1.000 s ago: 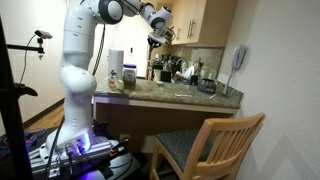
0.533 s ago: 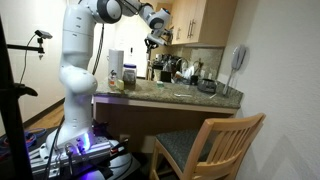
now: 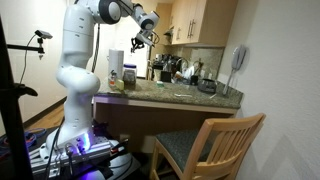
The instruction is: Remove the white plastic spoon from the top of the closed jar and replace it with the silver spoon
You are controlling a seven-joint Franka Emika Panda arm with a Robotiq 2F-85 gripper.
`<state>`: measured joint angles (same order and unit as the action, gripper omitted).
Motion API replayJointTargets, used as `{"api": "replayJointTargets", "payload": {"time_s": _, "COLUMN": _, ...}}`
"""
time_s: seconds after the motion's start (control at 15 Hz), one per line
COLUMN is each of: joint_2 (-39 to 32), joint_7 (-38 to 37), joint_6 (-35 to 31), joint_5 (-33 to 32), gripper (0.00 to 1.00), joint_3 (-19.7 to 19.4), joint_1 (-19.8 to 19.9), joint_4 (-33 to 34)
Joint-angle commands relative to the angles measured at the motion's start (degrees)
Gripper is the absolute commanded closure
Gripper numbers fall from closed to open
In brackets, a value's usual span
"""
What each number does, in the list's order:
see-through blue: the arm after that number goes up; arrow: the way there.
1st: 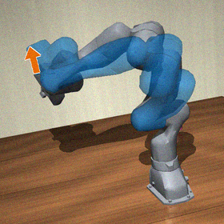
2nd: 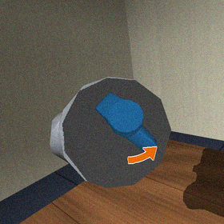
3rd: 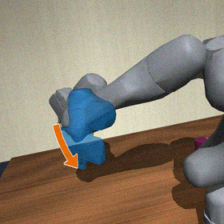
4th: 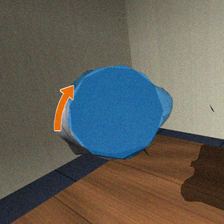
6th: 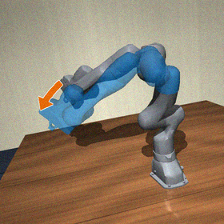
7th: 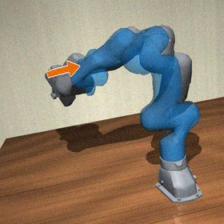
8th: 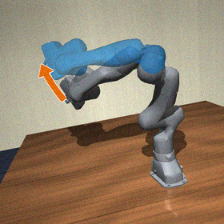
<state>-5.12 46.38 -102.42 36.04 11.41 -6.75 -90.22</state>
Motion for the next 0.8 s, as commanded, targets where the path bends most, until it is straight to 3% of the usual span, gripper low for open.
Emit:
{"api": "replayJointTargets", "payload": {"time_s": 0.0, "joint_2": -1.01, "joint_7": 0.71, "joint_6": 1.47, "joint_5": -4.24, "gripper": 0.98, "joint_3": -0.04, "joint_1": -1.55, "joint_4": -0.72}}
{"api": "replayJointTargets", "payload": {"time_s": 0.27, "joint_2": -1.74, "joint_7": 0.57, "joint_6": 0.23, "joint_5": -9.47, "gripper": 0.98, "joint_3": 0.25, "joint_1": -2.54, "joint_4": -1.88}}
{"api": "replayJointTargets", "payload": {"time_s": 0.73, "joint_2": -3.26, "joint_7": -0.44, "joint_6": 1.26, "joint_5": -10.66, "gripper": 0.98, "joint_3": 0.57, "joint_1": -2.85, "joint_4": -1.95}}
